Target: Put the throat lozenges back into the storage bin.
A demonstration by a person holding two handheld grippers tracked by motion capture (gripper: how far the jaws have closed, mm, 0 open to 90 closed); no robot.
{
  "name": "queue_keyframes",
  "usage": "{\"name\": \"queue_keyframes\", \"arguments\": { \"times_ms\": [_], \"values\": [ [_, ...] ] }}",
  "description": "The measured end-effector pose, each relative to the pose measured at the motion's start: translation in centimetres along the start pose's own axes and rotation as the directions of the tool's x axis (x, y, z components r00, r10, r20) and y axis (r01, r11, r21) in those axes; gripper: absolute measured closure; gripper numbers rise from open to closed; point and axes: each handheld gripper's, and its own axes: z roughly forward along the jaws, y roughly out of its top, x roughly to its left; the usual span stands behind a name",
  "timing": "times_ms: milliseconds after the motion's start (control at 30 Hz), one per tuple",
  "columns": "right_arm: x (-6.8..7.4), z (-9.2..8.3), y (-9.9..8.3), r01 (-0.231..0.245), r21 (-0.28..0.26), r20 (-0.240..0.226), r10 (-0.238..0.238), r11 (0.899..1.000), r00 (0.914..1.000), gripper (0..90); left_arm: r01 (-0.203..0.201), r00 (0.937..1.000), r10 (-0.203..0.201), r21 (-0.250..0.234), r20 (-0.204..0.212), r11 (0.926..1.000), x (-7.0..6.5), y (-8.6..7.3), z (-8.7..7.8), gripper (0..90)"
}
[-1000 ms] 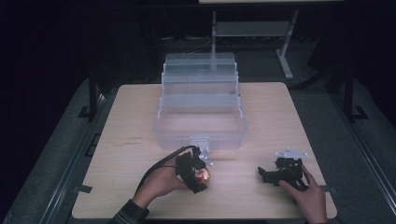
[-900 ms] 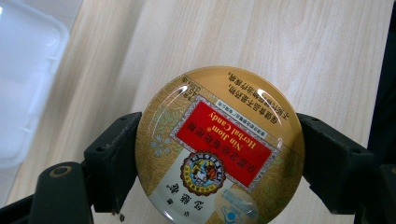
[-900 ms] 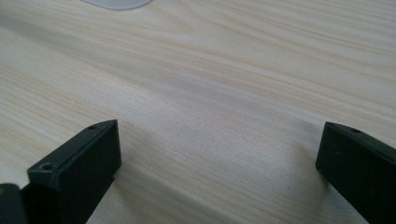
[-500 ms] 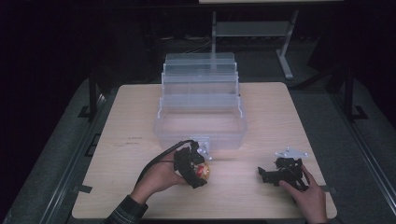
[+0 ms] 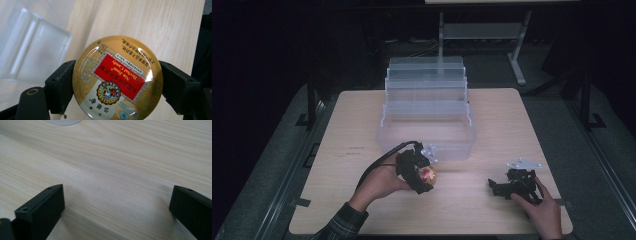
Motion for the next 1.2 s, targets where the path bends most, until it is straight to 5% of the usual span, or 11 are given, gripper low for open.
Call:
{"name": "queue_keyframes", "arguments": {
  "times_ms": [1200],
  "values": [
    [0.0,0.0,0.0,0.000,0.000,0.000,0.000,1.000,1.0000,0.0,0.083,0.9956,-0.085,-0.043,-0.041,0.9957,4.1,0.9,-4.4,19.5]
  ]
}}
